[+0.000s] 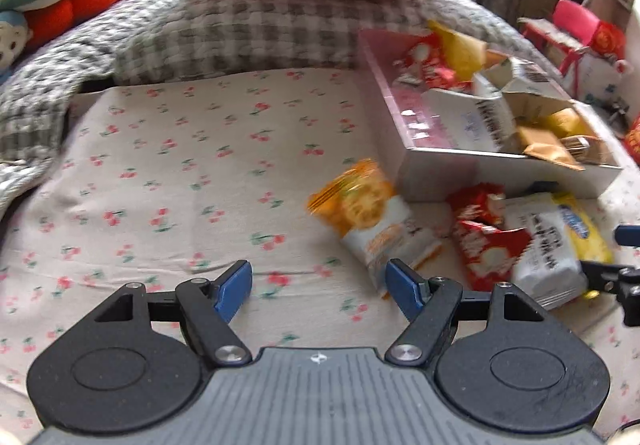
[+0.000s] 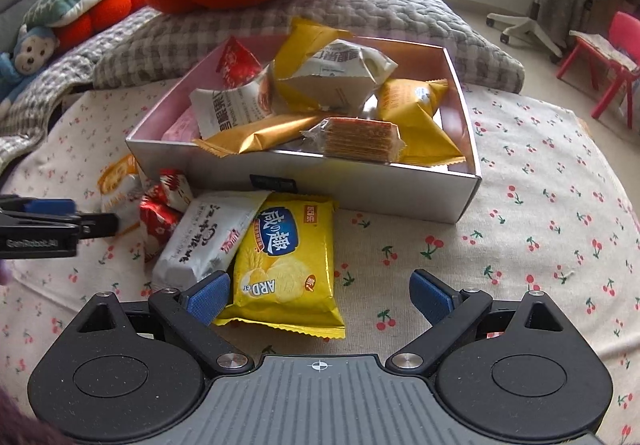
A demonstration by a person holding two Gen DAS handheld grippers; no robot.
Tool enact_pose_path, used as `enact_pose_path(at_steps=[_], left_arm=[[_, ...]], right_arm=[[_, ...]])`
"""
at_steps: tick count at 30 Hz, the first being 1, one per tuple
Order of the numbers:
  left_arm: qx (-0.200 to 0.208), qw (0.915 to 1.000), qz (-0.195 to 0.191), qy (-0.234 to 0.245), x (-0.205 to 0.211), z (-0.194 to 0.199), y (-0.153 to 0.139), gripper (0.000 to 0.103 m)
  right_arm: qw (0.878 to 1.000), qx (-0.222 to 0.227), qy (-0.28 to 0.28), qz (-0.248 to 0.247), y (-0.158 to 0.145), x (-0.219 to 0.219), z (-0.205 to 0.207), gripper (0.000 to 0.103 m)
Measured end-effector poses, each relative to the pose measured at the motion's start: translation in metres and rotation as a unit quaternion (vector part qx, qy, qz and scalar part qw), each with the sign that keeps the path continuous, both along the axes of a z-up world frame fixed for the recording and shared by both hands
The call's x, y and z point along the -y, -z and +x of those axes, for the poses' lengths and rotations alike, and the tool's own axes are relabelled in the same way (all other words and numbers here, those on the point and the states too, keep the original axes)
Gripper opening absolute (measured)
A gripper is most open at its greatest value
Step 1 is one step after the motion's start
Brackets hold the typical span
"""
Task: Organize snacks
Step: 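Grasp the orange biscuit packet with the left tool while the right tool grasps the yellow chip bag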
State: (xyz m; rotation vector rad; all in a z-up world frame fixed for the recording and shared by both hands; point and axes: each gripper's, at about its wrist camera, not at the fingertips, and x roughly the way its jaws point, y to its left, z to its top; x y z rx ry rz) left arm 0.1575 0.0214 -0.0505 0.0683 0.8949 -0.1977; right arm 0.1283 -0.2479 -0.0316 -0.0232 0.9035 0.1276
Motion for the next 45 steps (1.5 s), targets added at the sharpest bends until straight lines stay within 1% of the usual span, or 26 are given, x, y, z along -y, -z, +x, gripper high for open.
enact_pose_path(at_steps=[1,3,5,7,9,11,12,15,19,21,22,23,24,25,26,31,36,42,45], left_arm=[[-0.001,1.0000,-0.007,-0.006,-0.005,0.000,-0.001,0.069],[-0.007,0.9994,-0.029,-0.018,-0.012,0.002,-0.002,0.072],[-0.014,0.9975,-0.063,-0.029,-0.018,0.003,-0.004,0.076],[-0.017,0.9950,-0.091,-0.037,-0.019,0.005,-0.004,0.079],[-0.018,0.9927,-0.110,-0.048,-0.015,0.008,-0.003,0.080],[-0.020,0.9908,-0.120,-0.060,-0.010,0.011,0.000,0.080],[-0.016,0.9905,-0.119,-0.066,-0.006,0.012,0.001,0.081],[-0.005,0.9928,-0.099,-0.068,0.006,0.012,0.000,0.080],[0.013,0.9958,-0.066,-0.062,0.019,0.012,0.003,0.075],[0.024,0.9972,-0.044,-0.056,0.024,0.011,0.004,0.072],[0.031,0.9977,-0.033,-0.052,0.025,0.009,0.004,0.066],[0.037,0.9980,-0.024,-0.046,0.027,0.008,0.004,0.054],[0.041,0.9982,-0.018,-0.040,0.027,0.007,0.003,0.049],[0.043,0.9983,-0.016,-0.035,0.028,0.007,0.002,0.038],[0.042,0.9985,-0.016,-0.031,0.027,0.006,0.001,0.030],[0.029,0.9988,-0.036,-0.018,0.017,0.004,-0.001,0.022],[0.004,0.9983,-0.058,-0.002,0.006,0.000,-0.002,0.021],[-0.024,0.9978,-0.051,0.034,-0.002,-0.009,-0.004,0.021],[-0.034,0.9977,-0.042,0.041,-0.007,-0.012,-0.006,0.021]], right_arm=[[1.000,0.000,0.003,-0.001,0.000,0.000,0.001,0.098],[1.000,0.001,0.007,-0.002,0.001,0.002,0.003,0.098],[1.000,0.001,0.008,-0.003,0.001,0.003,0.004,0.098],[1.000,0.003,0.004,-0.006,0.001,0.003,0.003,0.098],[1.000,0.007,-0.001,-0.010,0.002,0.003,0.002,0.097],[1.000,0.007,-0.003,-0.016,0.003,0.003,0.001,0.097],[1.000,0.007,-0.004,-0.020,0.004,0.002,0.001,0.097],[1.000,0.008,-0.008,-0.021,0.005,0.002,0.000,0.095],[1.000,0.014,-0.009,-0.022,0.005,0.000,0.000,0.095],[0.999,0.017,-0.014,-0.023,0.005,-0.002,-0.002,0.089],[0.999,0.019,-0.018,-0.023,0.004,-0.003,-0.002,0.084],[0.999,0.021,-0.022,-0.022,0.004,-0.004,-0.003,0.075],[0.999,0.022,-0.026,-0.021,0.003,-0.005,-0.004,0.070],[0.999,0.021,-0.031,-0.020,0.003,-0.006,-0.004,0.057],[0.999,0.021,-0.035,-0.016,0.002,-0.007,-0.005,0.052],[0.999,0.021,-0.039,-0.015,-0.002,-0.004,-0.010,0.051],[0.999,0.015,-0.036,-0.020,-0.006,0.007,-0.020,0.051],[0.999,0.002,-0.040,-0.026,-0.005,0.017,-0.033,0.051],[0.998,0.001,-0.050,-0.031,-0.005,0.018,-0.040,0.052]])
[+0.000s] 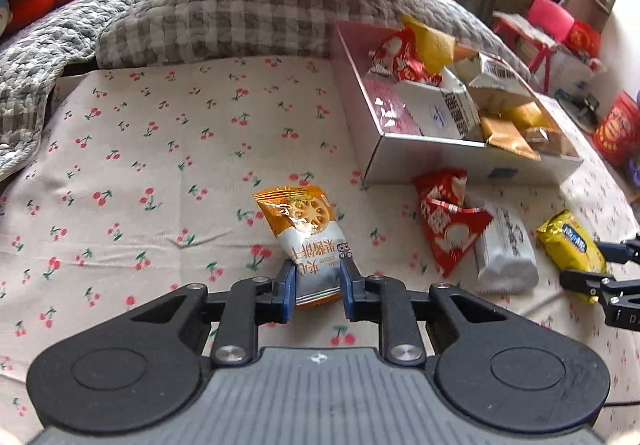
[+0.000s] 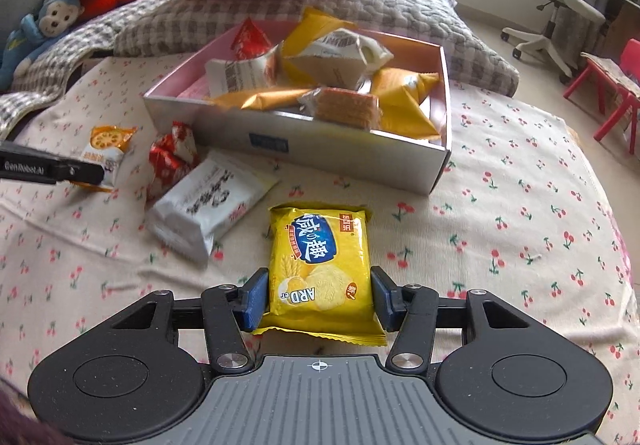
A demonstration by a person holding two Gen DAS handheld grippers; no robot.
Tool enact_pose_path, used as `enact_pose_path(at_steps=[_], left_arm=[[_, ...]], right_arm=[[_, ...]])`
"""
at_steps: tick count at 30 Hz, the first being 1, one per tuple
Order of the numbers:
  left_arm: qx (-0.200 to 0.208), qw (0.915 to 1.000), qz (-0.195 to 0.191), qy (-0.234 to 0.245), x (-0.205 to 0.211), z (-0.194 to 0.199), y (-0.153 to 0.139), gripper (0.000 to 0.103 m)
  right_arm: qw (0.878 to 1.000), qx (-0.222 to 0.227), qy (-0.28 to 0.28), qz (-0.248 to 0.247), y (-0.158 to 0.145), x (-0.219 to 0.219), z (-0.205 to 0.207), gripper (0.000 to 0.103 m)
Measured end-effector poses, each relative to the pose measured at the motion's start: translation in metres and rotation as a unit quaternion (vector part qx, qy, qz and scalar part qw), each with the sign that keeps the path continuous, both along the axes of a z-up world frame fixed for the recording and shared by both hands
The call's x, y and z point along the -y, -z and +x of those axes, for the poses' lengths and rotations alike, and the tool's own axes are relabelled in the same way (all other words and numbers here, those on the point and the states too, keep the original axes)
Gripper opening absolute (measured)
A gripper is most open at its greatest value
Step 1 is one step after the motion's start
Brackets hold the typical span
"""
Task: Organize snacks
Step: 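Grasp the orange biscuit packet with the left tool while the right tool grasps the yellow chip bag, then carry the biscuit packet and chip bag into the box and open both tools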
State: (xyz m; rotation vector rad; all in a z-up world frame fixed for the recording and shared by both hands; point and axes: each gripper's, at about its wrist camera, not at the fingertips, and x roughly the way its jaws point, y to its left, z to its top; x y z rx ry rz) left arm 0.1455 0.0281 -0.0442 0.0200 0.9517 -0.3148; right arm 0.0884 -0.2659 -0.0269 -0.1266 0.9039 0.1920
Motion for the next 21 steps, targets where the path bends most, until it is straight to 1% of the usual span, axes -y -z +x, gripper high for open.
enact_pose_path(at_steps=[3,4,5,6,7,8,12,13,16,18,19,20,21], left_arm=[[0.008,0.9999,0.006,-0.005,-0.003,-0.004,-0.001,0.027],[0.016,0.9998,0.010,-0.008,-0.002,-0.005,-0.001,0.034],[0.022,0.9996,0.013,-0.008,-0.001,-0.006,-0.002,0.046],[0.030,0.9994,0.017,-0.009,0.000,-0.007,-0.002,0.053],[0.040,0.9989,0.020,-0.012,0.002,-0.008,-0.002,0.064],[0.048,0.9985,0.023,-0.014,0.004,-0.008,-0.002,0.066],[0.055,0.9977,0.031,-0.026,0.011,-0.002,0.004,0.066],[0.053,0.9975,0.033,-0.031,0.013,0.000,0.006,0.065],[0.051,0.9970,0.042,-0.041,0.017,0.003,0.011,0.054],[0.054,0.9964,0.050,-0.041,0.019,0.003,0.011,0.053],[0.055,0.9963,0.052,-0.040,0.019,0.002,0.010,0.046],[0.056,0.9963,0.052,-0.038,0.020,0.001,0.010,0.040],[0.057,0.9962,0.053,-0.038,0.020,0.001,0.009,0.039]], right_arm=[[1.000,0.003,-0.002,0.000,0.000,0.001,-0.003,0.053],[1.000,0.006,-0.004,-0.001,0.000,0.001,-0.004,0.053],[1.000,0.006,-0.006,-0.002,0.000,0.001,-0.004,0.055],[1.000,0.006,-0.008,-0.001,-0.001,0.001,-0.003,0.057],[1.000,0.008,-0.009,0.000,-0.001,0.001,-0.003,0.061],[1.000,0.009,-0.010,0.001,-0.001,0.001,-0.003,0.065],[1.000,0.009,-0.012,0.006,0.001,-0.002,-0.001,0.068],[1.000,0.008,-0.011,0.005,0.002,-0.003,0.000,0.068],[1.000,0.011,-0.005,0.003,0.004,-0.005,0.002,0.068],[1.000,0.015,0.001,0.004,0.004,-0.004,0.003,0.068],[1.000,0.017,0.004,0.004,0.004,-0.004,0.004,0.067],[1.000,0.018,0.006,0.004,0.004,-0.004,0.004,0.064],[1.000,0.019,0.007,0.005,0.004,-0.004,0.005,0.060]])
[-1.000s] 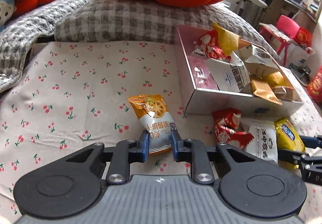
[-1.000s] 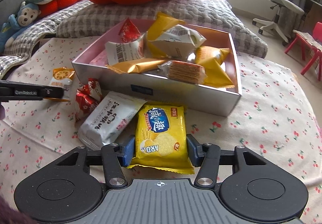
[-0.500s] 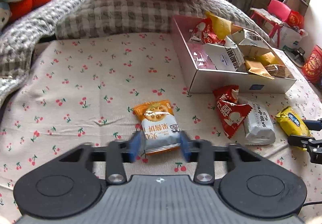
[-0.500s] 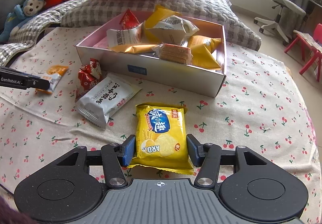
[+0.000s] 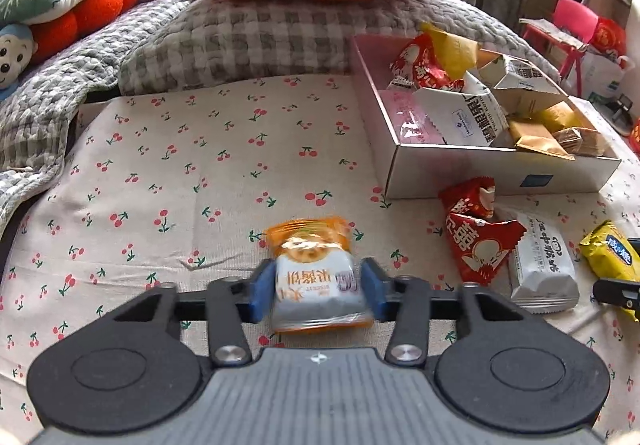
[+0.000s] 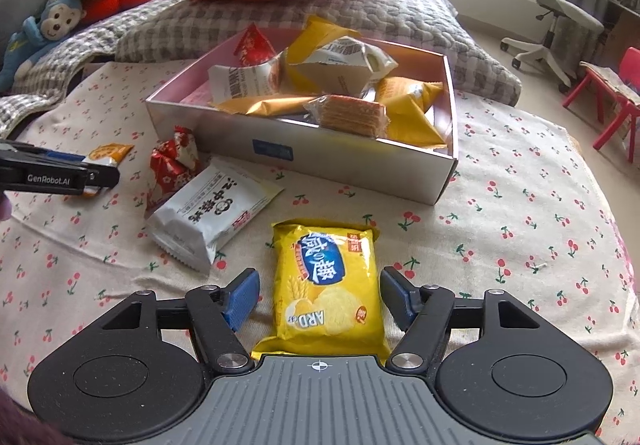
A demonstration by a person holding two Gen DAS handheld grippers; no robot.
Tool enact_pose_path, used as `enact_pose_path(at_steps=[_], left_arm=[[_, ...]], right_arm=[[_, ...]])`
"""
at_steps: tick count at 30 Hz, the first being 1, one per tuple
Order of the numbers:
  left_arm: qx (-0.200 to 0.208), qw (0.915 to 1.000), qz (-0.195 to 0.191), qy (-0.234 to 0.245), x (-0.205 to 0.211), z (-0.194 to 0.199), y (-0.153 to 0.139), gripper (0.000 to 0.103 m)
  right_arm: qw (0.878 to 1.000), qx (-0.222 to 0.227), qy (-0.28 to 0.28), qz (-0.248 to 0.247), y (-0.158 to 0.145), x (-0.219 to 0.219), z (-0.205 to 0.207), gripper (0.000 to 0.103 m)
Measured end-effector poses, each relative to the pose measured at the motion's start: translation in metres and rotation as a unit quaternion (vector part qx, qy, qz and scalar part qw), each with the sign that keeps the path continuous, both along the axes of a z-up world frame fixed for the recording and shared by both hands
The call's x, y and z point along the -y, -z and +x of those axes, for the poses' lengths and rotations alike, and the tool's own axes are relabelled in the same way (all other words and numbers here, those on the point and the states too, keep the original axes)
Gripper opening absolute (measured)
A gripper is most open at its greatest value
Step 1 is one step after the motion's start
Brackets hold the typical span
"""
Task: Organize snacks
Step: 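Carry the biscuit packet and chip bag into the box and open both tools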
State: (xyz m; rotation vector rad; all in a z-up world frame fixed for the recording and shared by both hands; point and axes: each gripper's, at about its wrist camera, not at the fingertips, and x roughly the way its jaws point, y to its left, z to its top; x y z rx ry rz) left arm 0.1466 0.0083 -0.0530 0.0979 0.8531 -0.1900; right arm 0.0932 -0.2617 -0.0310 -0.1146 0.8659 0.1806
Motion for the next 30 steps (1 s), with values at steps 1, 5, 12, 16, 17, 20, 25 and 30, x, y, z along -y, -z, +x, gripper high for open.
enact_pose_path(at_steps=[1,5,12,16,17,20,25,30], left_arm=[[-0.001,1.0000,0.001,-0.001,0.000,-0.001,0.000,0.037],[-0.004,1.0000,-0.005,-0.005,-0.001,-0.001,-0.002,0.035],[-0.002,0.9994,-0.033,-0.010,-0.006,-0.003,-0.014,0.035],[0.003,0.9984,-0.054,-0.013,-0.008,-0.004,-0.025,0.035],[0.005,0.9981,-0.059,-0.014,-0.008,-0.004,-0.027,0.035],[0.009,0.9972,-0.073,-0.014,-0.007,-0.004,-0.034,0.035],[0.016,0.9952,-0.096,-0.014,-0.003,-0.005,-0.044,0.035],[0.025,0.9919,-0.123,-0.017,0.005,-0.005,-0.055,0.035]], right_arm=[[1.000,-0.001,0.001,-0.001,0.000,0.000,0.001,0.051],[1.000,-0.003,0.002,0.001,-0.002,-0.001,0.001,0.051],[0.999,0.012,0.022,0.030,-0.019,0.008,0.000,0.051],[0.998,0.026,0.043,0.047,-0.031,0.017,0.000,0.051],[0.997,0.029,0.048,0.054,-0.034,0.019,0.000,0.051],[0.995,0.040,0.067,0.069,-0.043,0.024,0.001,0.051],[0.989,0.057,0.093,0.095,-0.059,0.033,0.005,0.051],[0.981,0.068,0.122,0.133,-0.069,0.041,0.014,0.051]])
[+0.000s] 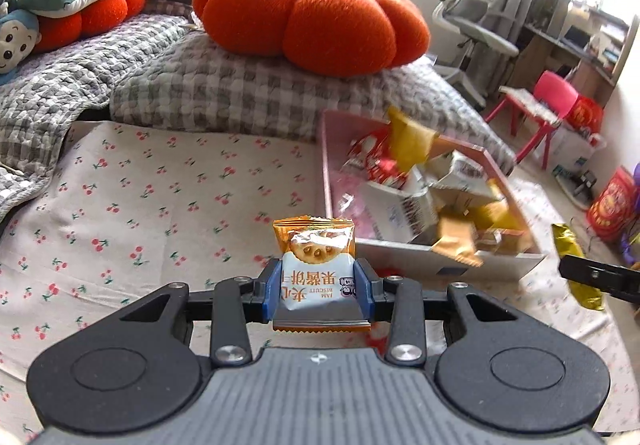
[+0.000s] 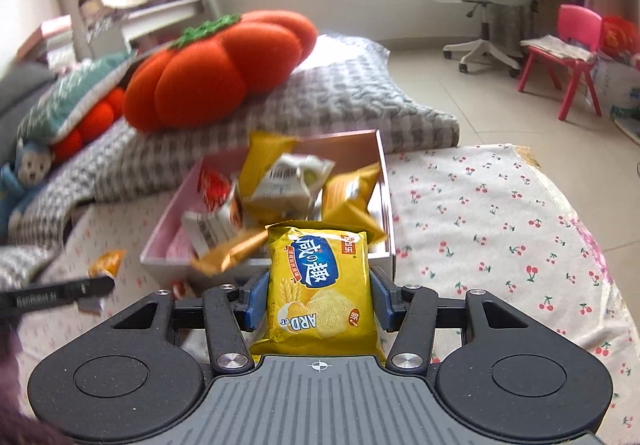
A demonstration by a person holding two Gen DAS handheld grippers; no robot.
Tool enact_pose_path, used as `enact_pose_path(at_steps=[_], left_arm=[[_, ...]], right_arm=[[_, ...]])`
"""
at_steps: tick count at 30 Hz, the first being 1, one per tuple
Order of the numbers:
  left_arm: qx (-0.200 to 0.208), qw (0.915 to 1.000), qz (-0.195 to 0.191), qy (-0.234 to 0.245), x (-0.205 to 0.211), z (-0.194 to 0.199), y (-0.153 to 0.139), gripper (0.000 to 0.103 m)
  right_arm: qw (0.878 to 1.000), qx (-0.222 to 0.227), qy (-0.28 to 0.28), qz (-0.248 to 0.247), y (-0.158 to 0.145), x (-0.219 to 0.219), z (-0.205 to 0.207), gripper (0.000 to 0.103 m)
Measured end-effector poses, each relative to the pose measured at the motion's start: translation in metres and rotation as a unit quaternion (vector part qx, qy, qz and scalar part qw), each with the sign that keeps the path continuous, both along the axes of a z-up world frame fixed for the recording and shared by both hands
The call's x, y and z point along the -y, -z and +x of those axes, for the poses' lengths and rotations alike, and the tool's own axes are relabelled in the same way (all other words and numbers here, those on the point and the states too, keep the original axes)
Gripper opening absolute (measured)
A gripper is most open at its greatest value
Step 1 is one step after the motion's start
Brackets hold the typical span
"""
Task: Organize snacks
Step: 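Carry the biscuit packet and chip bag into the box and open both tools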
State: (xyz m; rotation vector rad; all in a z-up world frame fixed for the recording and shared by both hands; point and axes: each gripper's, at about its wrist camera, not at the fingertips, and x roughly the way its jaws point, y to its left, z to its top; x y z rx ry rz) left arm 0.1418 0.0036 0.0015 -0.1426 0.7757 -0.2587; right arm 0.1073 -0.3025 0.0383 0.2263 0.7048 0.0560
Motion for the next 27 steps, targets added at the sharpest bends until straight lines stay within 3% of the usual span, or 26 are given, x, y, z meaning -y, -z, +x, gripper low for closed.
enact_pose_path(at_steps=[6,18,27], left_arm=[[0.009,0.9998,-0.015,0.007,0.012,0.016,-0.005,0.035],[0.021,0.9992,0.025,0.022,0.047,0.080,0.005,0.035],[0.040,0.9963,0.065,0.040,0.066,0.099,0.013,0.035]], right_arm=[[0.998,-0.003,0.028,0.049,-0.004,0.014,0.037,0.051],[0.997,-0.013,0.047,0.055,0.018,0.025,0.115,0.051],[0.999,-0.010,0.036,0.028,0.026,0.024,0.151,0.051]])
